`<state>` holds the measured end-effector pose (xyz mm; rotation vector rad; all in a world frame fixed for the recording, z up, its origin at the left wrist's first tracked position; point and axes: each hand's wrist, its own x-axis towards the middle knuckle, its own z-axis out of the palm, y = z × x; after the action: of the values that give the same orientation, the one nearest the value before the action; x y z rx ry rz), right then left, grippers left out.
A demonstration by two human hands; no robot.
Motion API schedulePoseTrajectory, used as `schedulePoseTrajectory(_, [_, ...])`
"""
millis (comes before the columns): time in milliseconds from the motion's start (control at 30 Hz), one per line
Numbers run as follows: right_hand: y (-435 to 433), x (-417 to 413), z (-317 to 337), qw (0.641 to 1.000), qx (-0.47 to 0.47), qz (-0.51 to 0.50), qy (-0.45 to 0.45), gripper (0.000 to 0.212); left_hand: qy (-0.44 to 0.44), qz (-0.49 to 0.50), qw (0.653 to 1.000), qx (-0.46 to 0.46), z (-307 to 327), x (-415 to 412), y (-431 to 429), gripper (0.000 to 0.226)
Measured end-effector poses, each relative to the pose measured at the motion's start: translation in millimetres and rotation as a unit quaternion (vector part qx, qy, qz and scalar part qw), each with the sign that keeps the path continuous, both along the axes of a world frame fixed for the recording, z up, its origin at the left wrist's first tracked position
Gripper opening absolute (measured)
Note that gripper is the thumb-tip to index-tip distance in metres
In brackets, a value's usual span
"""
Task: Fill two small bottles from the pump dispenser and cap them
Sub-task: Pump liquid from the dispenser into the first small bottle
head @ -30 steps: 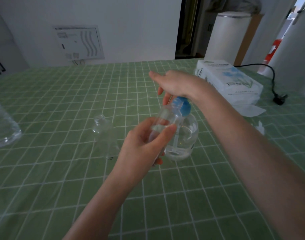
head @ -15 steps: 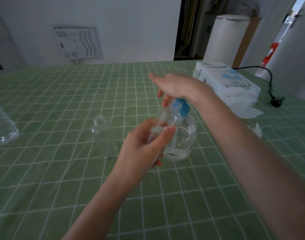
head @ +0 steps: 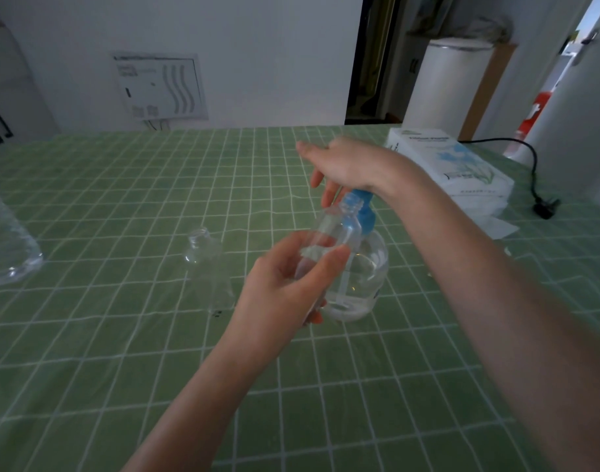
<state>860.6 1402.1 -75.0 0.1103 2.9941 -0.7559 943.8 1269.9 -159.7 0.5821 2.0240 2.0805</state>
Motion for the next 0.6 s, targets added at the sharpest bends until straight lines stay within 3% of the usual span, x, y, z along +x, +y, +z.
schedulePoseTrajectory(200, [-1,0,-7,1.000,0.008,-0.003,-0.022,0.068,-0.016,0.008,1.000,0.003,-2,2,0,0.034])
schedulePoseTrajectory(600, [1,-1,2,1.000,-0.019,-0.007,0.008,0.064,0.004,0.003,1.000,0.003,-2,-1,-1,0.013])
